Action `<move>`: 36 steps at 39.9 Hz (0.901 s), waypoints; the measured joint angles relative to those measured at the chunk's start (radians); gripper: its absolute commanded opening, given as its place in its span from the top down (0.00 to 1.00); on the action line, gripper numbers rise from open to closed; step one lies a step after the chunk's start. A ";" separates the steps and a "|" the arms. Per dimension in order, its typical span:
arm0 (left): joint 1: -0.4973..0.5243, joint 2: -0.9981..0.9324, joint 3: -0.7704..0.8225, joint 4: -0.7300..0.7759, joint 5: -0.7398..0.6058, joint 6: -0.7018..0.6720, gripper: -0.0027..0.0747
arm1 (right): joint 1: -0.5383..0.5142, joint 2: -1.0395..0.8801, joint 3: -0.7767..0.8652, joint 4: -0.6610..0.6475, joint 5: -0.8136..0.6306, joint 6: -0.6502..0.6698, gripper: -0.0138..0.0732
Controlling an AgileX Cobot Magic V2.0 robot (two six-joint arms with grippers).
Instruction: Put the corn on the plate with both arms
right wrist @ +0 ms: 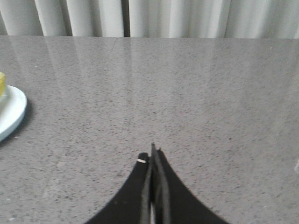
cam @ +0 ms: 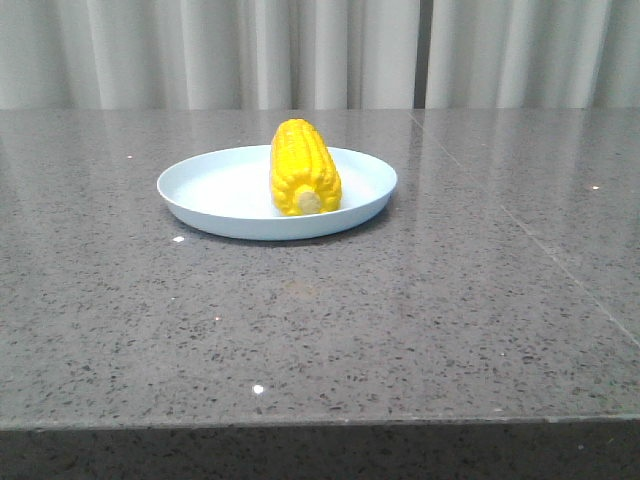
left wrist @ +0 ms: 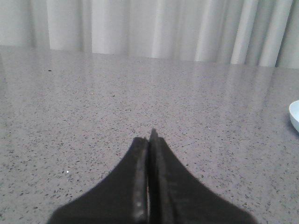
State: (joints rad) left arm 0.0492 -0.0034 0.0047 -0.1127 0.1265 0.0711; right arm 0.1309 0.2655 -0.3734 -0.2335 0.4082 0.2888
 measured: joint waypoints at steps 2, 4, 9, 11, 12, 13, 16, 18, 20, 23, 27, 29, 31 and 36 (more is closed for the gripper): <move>0.000 0.000 0.000 0.000 0.000 0.000 0.99 | 0.000 -0.004 0.013 -0.022 -0.008 -0.003 0.91; 0.000 0.000 0.000 0.000 0.000 0.000 0.99 | 0.000 -0.011 0.034 -0.026 -0.036 -0.015 0.91; 0.000 0.000 0.000 0.000 0.000 0.000 0.99 | -0.029 -0.056 0.121 0.064 -0.132 -0.130 0.91; 0.000 0.000 0.000 0.000 0.000 0.000 0.99 | -0.045 -0.080 0.164 0.123 -0.167 -0.189 0.91; 0.000 0.000 0.000 0.000 0.000 0.000 0.99 | -0.055 -0.094 0.189 0.148 -0.183 -0.221 0.91; 0.000 0.000 0.000 0.000 0.000 0.000 0.99 | -0.061 -0.105 0.213 0.180 -0.192 -0.250 0.91; 0.000 0.000 0.000 0.000 0.000 0.000 0.99 | -0.081 -0.147 0.278 0.248 -0.209 -0.297 0.91; 0.000 0.000 0.000 0.000 0.000 0.000 0.99 | -0.089 -0.167 0.309 0.274 -0.213 -0.311 0.91; 0.000 0.000 0.000 0.000 0.000 0.000 0.99 | -0.096 -0.191 0.348 0.291 -0.213 -0.319 0.91; 0.000 0.000 0.000 0.000 0.000 0.000 0.99 | -0.106 -0.232 0.385 0.304 -0.213 -0.320 0.91; 0.000 0.000 0.000 0.000 0.000 0.000 0.99 | -0.117 -0.268 0.400 0.313 -0.207 -0.321 0.91; 0.000 0.000 0.000 0.000 -0.001 0.000 0.99 | -0.121 -0.273 0.400 0.317 -0.206 -0.323 0.91; 0.000 0.000 0.000 0.000 -0.001 0.000 0.99 | -0.124 -0.275 0.400 0.319 -0.205 -0.323 0.91; 0.000 0.000 0.000 0.000 -0.002 0.000 0.99 | -0.124 -0.275 0.400 0.319 -0.205 -0.325 0.91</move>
State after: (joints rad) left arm 0.0492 -0.0034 0.0047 -0.1127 0.1242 0.0711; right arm 0.0074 -0.0098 0.0263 0.0857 0.2034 -0.0362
